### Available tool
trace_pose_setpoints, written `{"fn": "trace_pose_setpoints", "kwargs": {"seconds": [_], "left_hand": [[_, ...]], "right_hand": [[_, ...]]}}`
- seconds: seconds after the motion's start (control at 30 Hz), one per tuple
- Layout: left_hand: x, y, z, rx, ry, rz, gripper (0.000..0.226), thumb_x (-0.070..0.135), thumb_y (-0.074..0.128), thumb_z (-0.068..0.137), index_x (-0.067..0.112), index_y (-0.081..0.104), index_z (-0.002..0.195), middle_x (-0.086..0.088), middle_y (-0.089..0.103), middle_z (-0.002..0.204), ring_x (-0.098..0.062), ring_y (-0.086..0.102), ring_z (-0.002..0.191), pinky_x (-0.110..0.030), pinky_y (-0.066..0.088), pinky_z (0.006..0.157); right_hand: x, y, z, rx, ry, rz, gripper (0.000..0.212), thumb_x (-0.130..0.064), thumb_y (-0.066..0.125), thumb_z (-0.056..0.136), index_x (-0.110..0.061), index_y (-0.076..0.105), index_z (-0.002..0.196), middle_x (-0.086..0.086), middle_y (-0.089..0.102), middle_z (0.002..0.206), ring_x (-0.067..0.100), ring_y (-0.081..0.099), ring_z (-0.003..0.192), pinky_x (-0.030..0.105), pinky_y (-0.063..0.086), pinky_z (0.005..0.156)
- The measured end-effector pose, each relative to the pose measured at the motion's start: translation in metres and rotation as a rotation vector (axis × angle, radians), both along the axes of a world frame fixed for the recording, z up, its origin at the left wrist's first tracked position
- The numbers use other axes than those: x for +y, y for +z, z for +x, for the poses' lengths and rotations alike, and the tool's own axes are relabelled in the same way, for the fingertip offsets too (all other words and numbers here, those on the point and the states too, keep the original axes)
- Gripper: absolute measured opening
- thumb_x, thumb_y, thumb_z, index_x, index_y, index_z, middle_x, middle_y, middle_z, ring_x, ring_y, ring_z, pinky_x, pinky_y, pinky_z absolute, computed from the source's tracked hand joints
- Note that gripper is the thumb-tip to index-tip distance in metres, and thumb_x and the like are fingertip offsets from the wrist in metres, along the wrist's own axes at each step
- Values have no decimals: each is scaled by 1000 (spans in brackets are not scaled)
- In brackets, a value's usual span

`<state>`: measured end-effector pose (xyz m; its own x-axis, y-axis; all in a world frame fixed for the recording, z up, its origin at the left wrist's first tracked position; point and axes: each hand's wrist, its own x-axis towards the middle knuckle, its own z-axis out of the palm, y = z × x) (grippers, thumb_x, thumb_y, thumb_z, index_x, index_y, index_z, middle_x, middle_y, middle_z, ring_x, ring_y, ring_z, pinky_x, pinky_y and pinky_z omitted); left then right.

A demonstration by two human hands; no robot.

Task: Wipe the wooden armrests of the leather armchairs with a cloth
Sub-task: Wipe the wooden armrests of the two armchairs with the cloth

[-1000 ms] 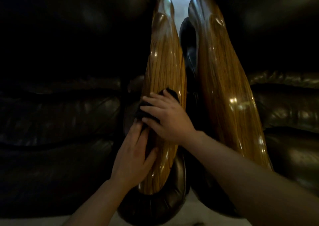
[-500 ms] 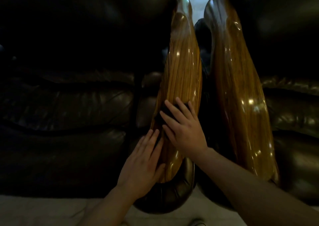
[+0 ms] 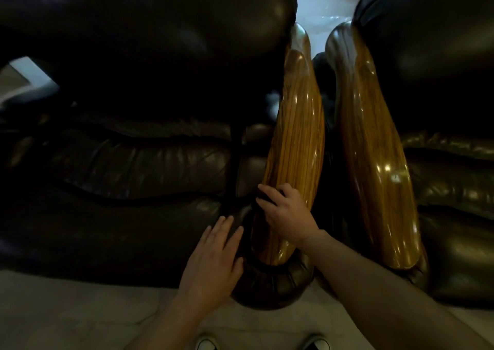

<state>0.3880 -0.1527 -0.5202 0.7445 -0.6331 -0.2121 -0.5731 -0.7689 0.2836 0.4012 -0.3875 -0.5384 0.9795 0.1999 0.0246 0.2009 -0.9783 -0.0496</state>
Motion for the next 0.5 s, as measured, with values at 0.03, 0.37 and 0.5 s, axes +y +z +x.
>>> {"fn": "trace_pose_setpoints", "kwargs": {"seconds": [0.03,0.37,0.5], "left_hand": [[4,6,1,-16,0,7,64,48,34,100,29,9,156,0,-2,167,-12,-14,150,-35,-5,121],[38,98,6,-39,120,-53,71,48,39,97,30,1,155,-3,5,166,-17,-4,151,-47,4,122],[56,138,-3,-37,158,-33,72,50,40,97,30,3,156,-6,6,166,-23,-2,152,-50,5,121]], "right_hand": [[1,13,7,36,-41,38,38,-26,56,92,-21,61,130,4,46,147,31,49,108,40,47,88],[25,147,-7,186,-482,584,27,-32,69,85,-32,69,112,-15,55,106,5,57,95,13,43,62],[43,206,-27,140,-449,603,26,-32,68,86,-31,69,112,-12,57,107,5,57,92,16,47,65]]}}
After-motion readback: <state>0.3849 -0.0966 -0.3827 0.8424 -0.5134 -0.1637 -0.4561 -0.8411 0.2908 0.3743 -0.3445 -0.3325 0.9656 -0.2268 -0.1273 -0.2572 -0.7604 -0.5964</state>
